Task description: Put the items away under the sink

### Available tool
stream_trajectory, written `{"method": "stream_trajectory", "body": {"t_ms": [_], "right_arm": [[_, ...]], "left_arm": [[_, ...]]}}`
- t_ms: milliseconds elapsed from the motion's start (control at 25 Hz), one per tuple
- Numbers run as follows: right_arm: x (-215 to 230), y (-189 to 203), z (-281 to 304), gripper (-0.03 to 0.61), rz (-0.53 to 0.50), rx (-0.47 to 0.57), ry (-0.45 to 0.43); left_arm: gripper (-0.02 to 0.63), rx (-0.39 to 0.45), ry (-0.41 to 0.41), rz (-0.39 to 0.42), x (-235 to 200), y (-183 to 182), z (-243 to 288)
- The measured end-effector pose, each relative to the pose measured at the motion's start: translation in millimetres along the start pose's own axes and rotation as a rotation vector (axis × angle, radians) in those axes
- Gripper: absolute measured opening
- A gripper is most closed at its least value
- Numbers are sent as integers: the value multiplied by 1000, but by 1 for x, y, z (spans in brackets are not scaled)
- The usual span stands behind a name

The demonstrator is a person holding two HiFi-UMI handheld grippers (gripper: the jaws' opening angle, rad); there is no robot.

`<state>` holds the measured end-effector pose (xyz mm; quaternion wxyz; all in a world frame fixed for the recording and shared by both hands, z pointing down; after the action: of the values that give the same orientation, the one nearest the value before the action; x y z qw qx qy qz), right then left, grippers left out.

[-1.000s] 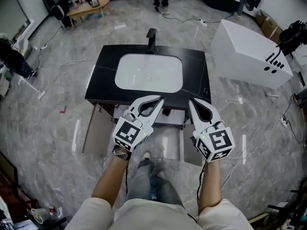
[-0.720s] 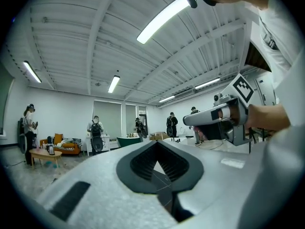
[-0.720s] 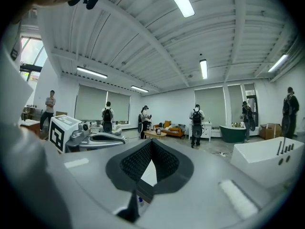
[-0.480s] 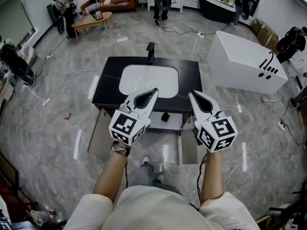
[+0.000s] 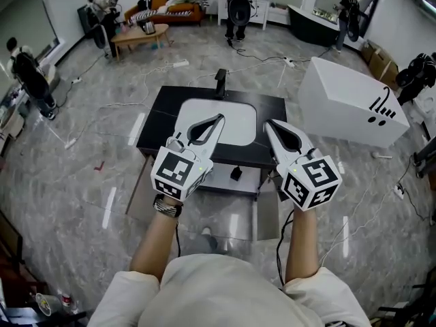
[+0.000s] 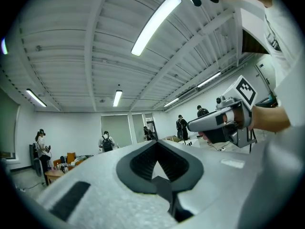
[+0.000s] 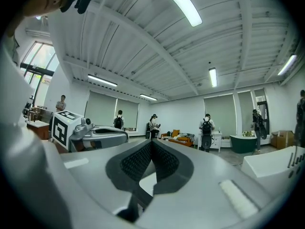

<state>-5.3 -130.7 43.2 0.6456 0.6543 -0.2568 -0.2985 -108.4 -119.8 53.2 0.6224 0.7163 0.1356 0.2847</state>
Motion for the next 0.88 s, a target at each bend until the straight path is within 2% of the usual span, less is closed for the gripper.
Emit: {"method": "stream_trajectory", "body": {"t_ms": [320,880], "right_arm": [[-6,-5,3,5,-72,-8,-13],[1,1,7,5,-64,-33,-22]], "left_arm": [[6,22,-5,23,-1,-19,-3],[6,-7,7,17,1,-11,6]]}}
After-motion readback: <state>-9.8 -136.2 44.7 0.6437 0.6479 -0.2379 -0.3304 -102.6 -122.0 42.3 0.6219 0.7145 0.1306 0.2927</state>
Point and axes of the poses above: the fingertips, and each gripper's own axes: z forward along the fingers, x to its right, y out of its underside, the point moved 1 cm from there along -z, backward along the fingers, and after that the axes turned 6 degrees about y, right-handed, at the moved point
